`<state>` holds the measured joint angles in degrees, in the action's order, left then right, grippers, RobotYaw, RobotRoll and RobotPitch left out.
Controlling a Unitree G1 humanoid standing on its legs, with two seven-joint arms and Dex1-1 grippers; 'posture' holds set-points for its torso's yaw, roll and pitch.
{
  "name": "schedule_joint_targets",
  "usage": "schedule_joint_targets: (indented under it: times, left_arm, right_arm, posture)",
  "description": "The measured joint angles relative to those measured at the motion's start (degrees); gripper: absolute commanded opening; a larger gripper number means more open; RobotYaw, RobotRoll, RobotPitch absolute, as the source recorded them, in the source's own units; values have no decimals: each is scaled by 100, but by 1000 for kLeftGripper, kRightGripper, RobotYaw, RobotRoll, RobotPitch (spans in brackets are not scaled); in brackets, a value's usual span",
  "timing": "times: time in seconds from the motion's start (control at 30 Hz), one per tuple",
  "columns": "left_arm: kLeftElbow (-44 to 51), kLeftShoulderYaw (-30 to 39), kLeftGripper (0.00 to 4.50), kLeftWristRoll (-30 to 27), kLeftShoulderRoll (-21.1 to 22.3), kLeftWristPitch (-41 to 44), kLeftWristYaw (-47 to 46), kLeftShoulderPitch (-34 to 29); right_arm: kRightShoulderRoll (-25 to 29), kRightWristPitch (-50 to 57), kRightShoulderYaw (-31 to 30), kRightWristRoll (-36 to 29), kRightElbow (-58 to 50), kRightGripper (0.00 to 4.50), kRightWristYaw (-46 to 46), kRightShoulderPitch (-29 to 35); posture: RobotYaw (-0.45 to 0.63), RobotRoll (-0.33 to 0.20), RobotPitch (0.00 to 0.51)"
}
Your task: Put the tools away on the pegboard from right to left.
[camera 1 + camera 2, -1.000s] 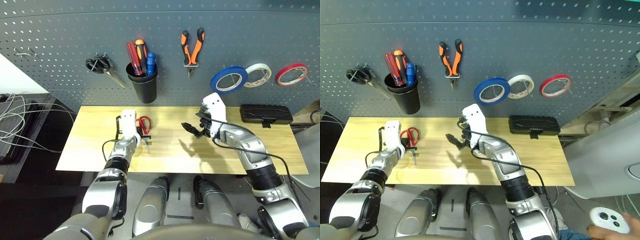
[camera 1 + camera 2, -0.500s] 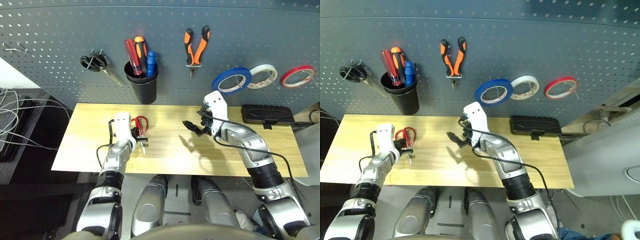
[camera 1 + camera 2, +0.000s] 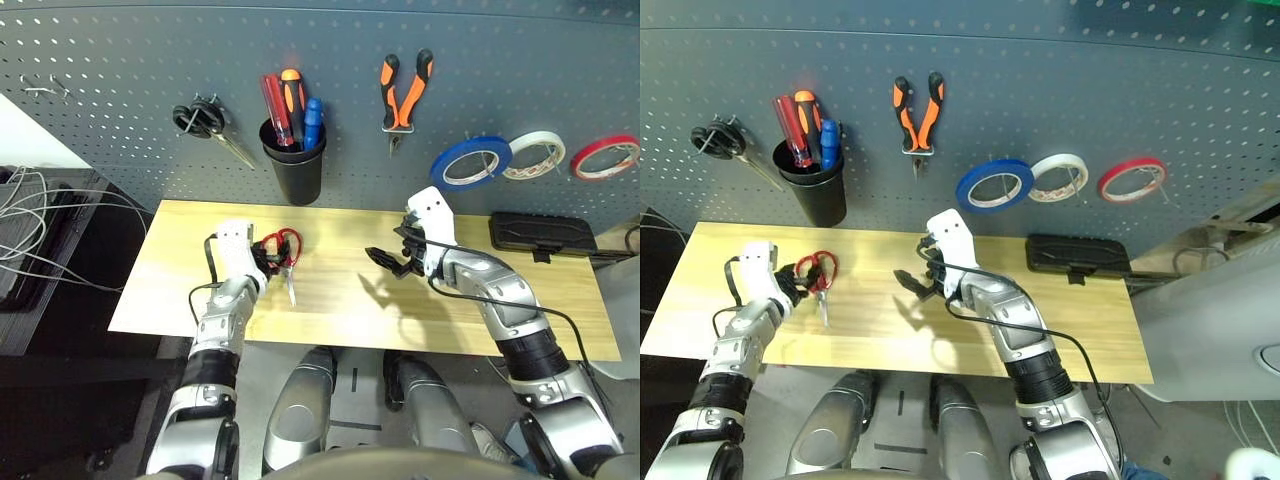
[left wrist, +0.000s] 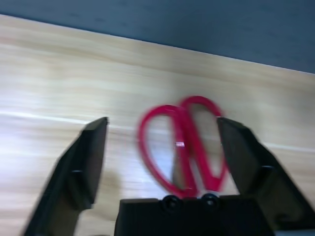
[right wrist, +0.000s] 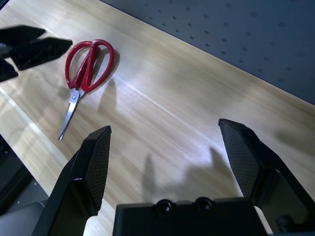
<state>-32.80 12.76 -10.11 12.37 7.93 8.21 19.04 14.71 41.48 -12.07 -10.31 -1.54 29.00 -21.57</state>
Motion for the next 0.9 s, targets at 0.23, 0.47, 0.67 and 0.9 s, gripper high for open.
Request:
schedule_joint_targets:
  times: [0.23, 0.47, 0.67, 0.9]
  left_arm:
    - [-1285, -7, 4462, 276, 41, -364, -530, 472]
    - [-2130, -261, 4462, 545, -32, -344, -581, 790]
    - [-2238, -307, 4280, 573, -48, 181, -469, 947]
    - [-1881, -381, 2111, 558, -81, 370, -200, 768]
  right_arm:
    - [-2, 0, -15, 0, -4, 4500, 1, 0]
    - [6, 9, -24, 0, -81, 4500, -7, 44]
    - [14, 21, -39, -12, -370, 4500, 49, 140]
    - [10, 21, -51, -26, -411, 4500, 124, 145]
  posture:
    - [137, 0, 243]
    - [119, 0, 248]
    - [121, 0, 250]
    - [138, 0, 247]
